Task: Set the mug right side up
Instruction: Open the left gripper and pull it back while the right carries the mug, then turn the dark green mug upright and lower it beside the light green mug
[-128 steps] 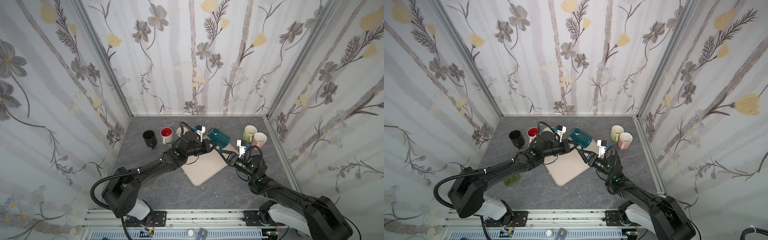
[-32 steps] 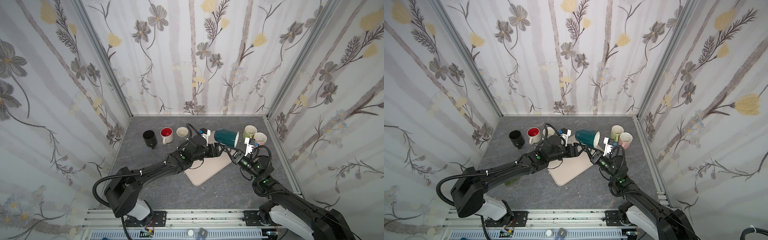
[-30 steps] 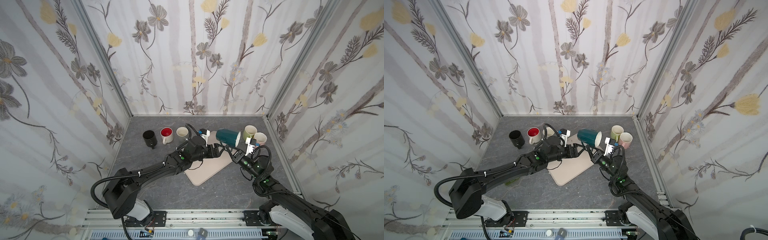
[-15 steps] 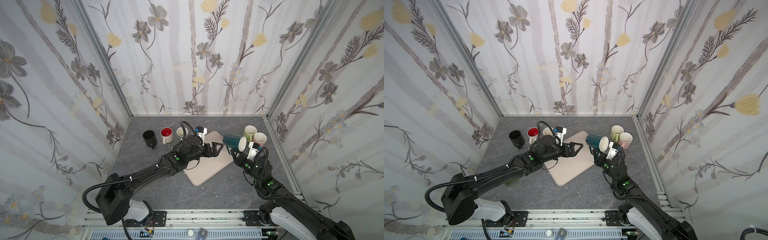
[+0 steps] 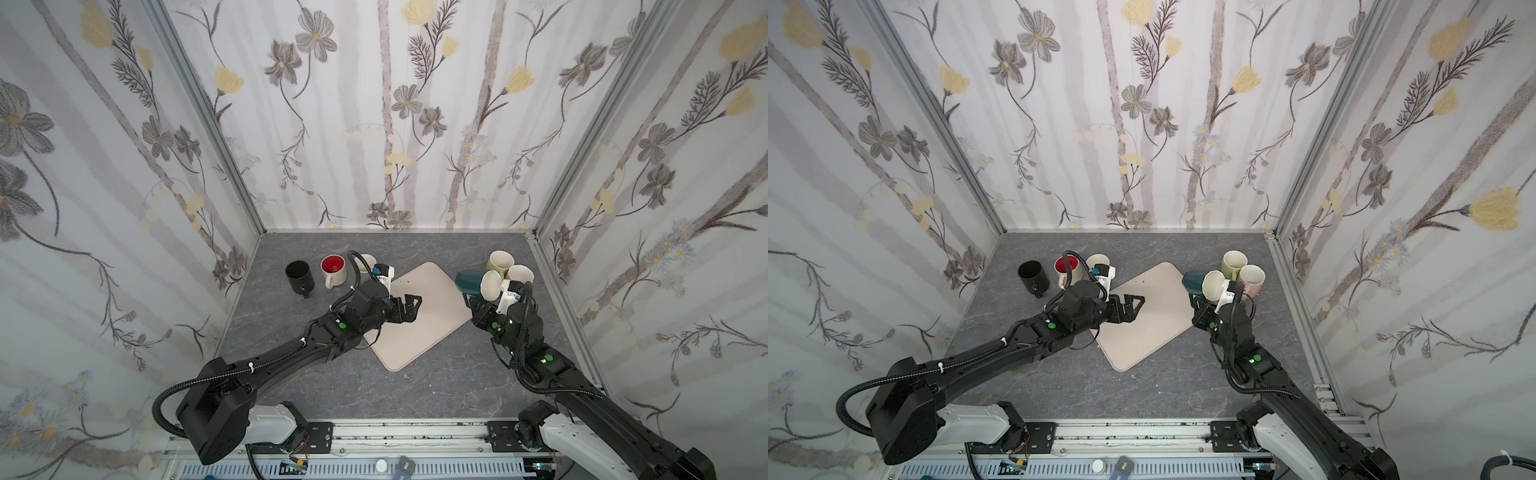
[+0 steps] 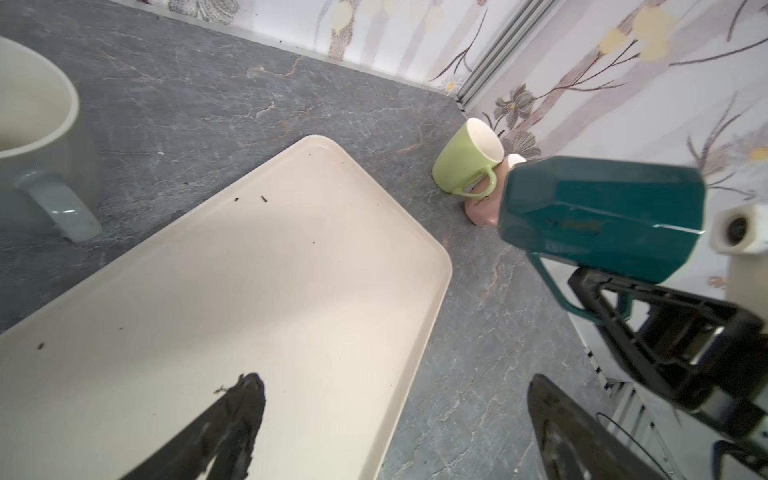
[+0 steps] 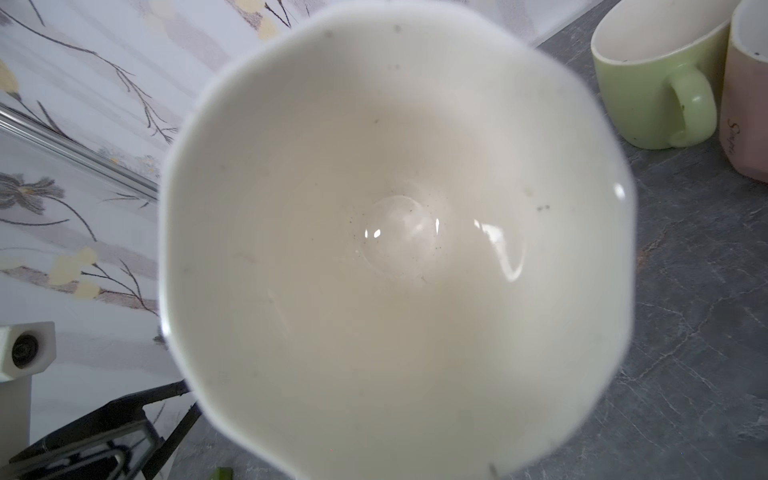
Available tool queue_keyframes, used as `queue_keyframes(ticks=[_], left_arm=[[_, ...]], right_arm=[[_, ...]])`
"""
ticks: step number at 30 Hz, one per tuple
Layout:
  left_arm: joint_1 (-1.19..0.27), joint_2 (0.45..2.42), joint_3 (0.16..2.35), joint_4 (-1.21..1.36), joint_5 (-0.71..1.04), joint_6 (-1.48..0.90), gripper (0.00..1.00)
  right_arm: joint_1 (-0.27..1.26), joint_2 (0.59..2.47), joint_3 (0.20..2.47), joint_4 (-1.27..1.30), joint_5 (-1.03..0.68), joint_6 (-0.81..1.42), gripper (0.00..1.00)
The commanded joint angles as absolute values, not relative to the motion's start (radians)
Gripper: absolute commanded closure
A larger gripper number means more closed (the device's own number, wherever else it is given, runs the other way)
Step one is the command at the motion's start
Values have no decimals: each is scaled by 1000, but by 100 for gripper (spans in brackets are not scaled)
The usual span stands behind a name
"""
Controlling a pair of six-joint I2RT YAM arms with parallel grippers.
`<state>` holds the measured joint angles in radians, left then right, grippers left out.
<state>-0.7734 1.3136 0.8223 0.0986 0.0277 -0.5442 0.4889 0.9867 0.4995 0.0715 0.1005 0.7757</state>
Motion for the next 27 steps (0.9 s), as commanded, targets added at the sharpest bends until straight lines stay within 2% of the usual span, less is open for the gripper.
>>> queue_keyframes(ticks=[1,9,15,27], left_arm=[[-747,1295,771,158,2,-499,0],[-733,1234,649,230,-63,-454,0],[-733,1238,638,235,-75,-462,0],[-733,1256,628,276,-29,-473,0]], right_arm=[[491,1021,568,69,133,717,100],[492,1166,794,-126,287,618,100],[473,1278,912,-244,385,552,100],[372,1458,1052,-327,279,475,100]])
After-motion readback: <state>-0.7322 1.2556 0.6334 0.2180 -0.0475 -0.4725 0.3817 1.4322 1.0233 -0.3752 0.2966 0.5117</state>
